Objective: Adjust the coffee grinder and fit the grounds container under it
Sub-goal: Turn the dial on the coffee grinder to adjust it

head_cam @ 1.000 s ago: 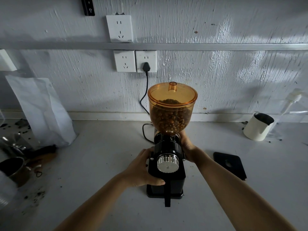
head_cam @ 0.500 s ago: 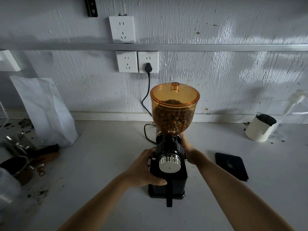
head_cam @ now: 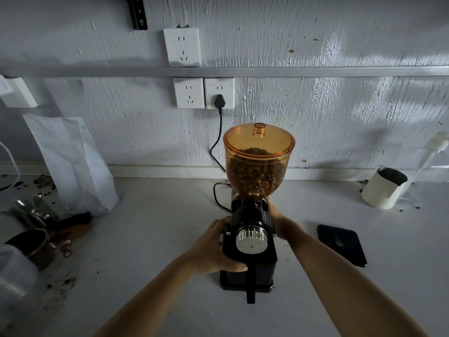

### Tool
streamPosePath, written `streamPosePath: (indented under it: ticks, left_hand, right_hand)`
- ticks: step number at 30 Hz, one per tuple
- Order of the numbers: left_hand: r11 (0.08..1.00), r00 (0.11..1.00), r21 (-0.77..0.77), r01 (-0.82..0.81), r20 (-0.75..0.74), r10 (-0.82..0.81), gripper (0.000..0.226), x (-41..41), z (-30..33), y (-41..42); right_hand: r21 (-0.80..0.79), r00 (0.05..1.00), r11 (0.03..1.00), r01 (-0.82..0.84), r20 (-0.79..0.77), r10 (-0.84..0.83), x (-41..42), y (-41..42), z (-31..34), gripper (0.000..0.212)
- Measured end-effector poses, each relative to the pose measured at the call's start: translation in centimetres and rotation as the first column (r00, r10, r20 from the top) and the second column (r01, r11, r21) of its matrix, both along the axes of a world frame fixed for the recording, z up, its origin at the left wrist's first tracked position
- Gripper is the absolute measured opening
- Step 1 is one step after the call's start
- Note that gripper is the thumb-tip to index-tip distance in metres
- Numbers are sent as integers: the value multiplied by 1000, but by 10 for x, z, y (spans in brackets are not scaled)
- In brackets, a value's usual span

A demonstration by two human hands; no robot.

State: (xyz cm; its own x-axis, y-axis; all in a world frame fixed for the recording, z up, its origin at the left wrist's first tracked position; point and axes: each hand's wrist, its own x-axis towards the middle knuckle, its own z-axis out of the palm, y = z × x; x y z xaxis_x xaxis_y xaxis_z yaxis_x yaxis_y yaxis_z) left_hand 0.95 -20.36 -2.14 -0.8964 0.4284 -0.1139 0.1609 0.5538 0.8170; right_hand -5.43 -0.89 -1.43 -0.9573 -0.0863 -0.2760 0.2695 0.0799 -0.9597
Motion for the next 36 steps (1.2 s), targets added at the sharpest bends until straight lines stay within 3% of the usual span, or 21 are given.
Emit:
streamPosePath:
  ticks: [7,11,13,16,18,21,25,28,29,32,34,36]
  left_hand:
    - [1000,1000,13,-9,30,9,85,-1,-1,-1]
    - [1000,998,2,-3,61,3,86,-2,1,0]
    - [1000,997,-3,3,77,-3,90,-3,2,-1]
    - [999,995,-37,27,100,-23,106,-6,6,-1]
    - [995,994,-88,35,108,-26,117,-9,10,0]
    - [986,994,-159,50,100,-35,123,-11,16,1]
    - [977,995,-206,57,93,-38,123,-10,19,4]
    - [976,996,-209,58,79,-42,120,-9,20,5]
    - [977,996,-205,58,79,-43,118,-9,20,5]
    - [978,995,-197,71,83,-55,115,-10,20,6]
    - [977,994,-201,78,87,-62,115,-11,20,6]
    - [978,995,-198,73,85,-57,117,-11,20,6]
  right_hand:
    - [-11,996,998,-68,60,69,17,0,10,56]
    - [38,982,997,-74,178,66,28,9,15,62]
    - [143,979,984,-104,191,76,35,17,18,52]
    - [374,997,927,-31,72,4,44,24,22,26]
    - [479,998,876,60,-22,-56,47,28,26,25]
    - [527,997,848,60,16,-81,58,31,39,38]
    - [225,985,974,6,166,-45,77,26,56,40]
    - [-63,957,978,199,227,-180,89,19,69,22]
    - [-207,936,946,248,302,-180,94,18,74,31]
    - [-621,905,764,174,406,125,106,16,87,78]
    - [-655,901,731,190,412,135,109,17,92,88]
    - [-493,878,796,350,468,-96,106,16,89,83]
